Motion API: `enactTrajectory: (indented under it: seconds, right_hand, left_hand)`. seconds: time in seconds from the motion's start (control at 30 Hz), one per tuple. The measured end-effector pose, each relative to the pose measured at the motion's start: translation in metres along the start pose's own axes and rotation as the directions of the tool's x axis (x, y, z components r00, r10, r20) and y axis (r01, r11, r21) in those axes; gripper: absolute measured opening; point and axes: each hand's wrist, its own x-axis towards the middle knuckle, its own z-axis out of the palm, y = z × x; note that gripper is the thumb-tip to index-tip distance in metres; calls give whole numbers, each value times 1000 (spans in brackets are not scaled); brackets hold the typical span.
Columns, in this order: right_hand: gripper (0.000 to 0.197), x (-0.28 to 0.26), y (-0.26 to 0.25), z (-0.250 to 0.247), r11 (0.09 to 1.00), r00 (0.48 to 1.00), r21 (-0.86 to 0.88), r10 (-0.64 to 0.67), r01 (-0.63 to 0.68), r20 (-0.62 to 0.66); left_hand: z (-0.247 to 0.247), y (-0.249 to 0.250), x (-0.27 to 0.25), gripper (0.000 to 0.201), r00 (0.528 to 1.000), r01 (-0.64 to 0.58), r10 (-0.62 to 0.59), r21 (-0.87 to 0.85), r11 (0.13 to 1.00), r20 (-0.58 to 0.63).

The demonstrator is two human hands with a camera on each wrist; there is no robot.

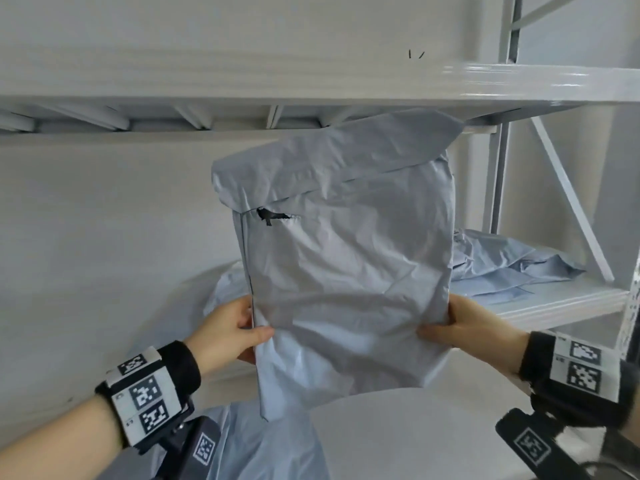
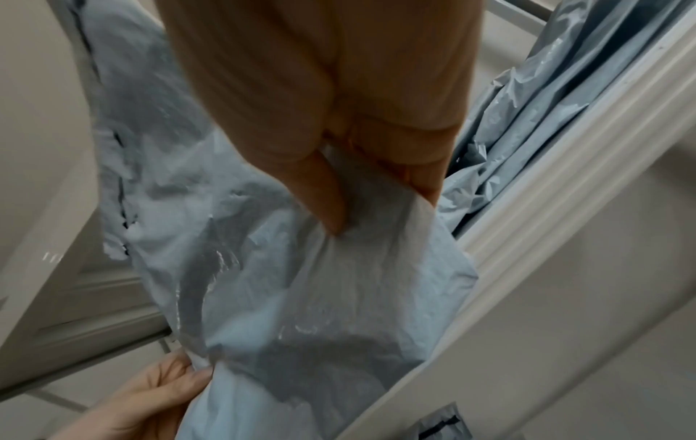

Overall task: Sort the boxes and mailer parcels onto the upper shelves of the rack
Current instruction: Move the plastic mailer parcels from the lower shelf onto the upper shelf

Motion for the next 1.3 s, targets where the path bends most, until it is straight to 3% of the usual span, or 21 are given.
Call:
enactTrajectory:
  seconds: [0.13, 0.27, 0.33, 0.4, 0.53, 0.6, 0.67, 0.77, 0.9, 1.03, 1.1, 1.17, 1.3]
  right_hand:
    - [40, 34, 10, -25, 1000, 999, 3, -8, 7, 35]
    - [40, 65, 14, -47, 1000, 999, -25, -14, 15, 33]
    - [45, 82, 12, -58, 999, 1000, -33, -28, 28, 9]
    - [54, 100, 8, -69, 999, 999, -31, -37, 37, -3]
    - [66, 139, -9, -86, 992, 997, -108, -66, 61, -45]
    - [74, 161, -19, -92, 982, 993, -172, -95, 81, -74]
    - [70, 181, -29, -98, 957, 988, -270, -129, 103, -81]
    - [48, 205, -37, -105, 912, 985, -397, -146, 98, -94]
    - [43, 220, -30, -103, 847, 997, -532, -60, 27, -46]
    - [62, 225, -11, -93, 756, 993, -655, 78, -1, 89]
    - [59, 223, -3, -88, 669, 984, -743, 120, 16, 129]
    - [54, 221, 3, -83, 553, 979, -832, 137, 53, 153]
    - [60, 219, 6, -76, 461, 970, -876, 113, 140, 214]
  left_hand:
    - [17, 4, 32, 48, 997, 21, -21, 12, 1000, -68]
    - [26, 17, 64, 94, 990, -22, 28, 42, 999, -138]
    - [28, 26, 81, 106, 980, -50, 56, 36, 998, -189]
    - [31, 37, 96, 104, 975, -80, 92, 68, 994, -203]
    - [32, 63, 125, 60, 967, -49, 133, 351, 935, -217]
    - [32, 77, 142, 49, 967, -18, 121, 411, 912, -225]
    - [32, 90, 157, 51, 976, 24, 52, 338, 941, -212]
    - [33, 101, 177, 61, 983, 122, -90, 194, 973, -162]
    - [37, 97, 193, 76, 977, 200, -185, 174, 964, -103]
    - [44, 84, 203, 86, 965, 258, -254, 341, 904, -58]
    - [45, 76, 205, 91, 954, 287, -295, 446, 848, -53]
    - [45, 68, 206, 97, 941, 304, -336, 534, 789, -40]
    - [44, 58, 207, 100, 941, 271, -334, 717, 642, -57]
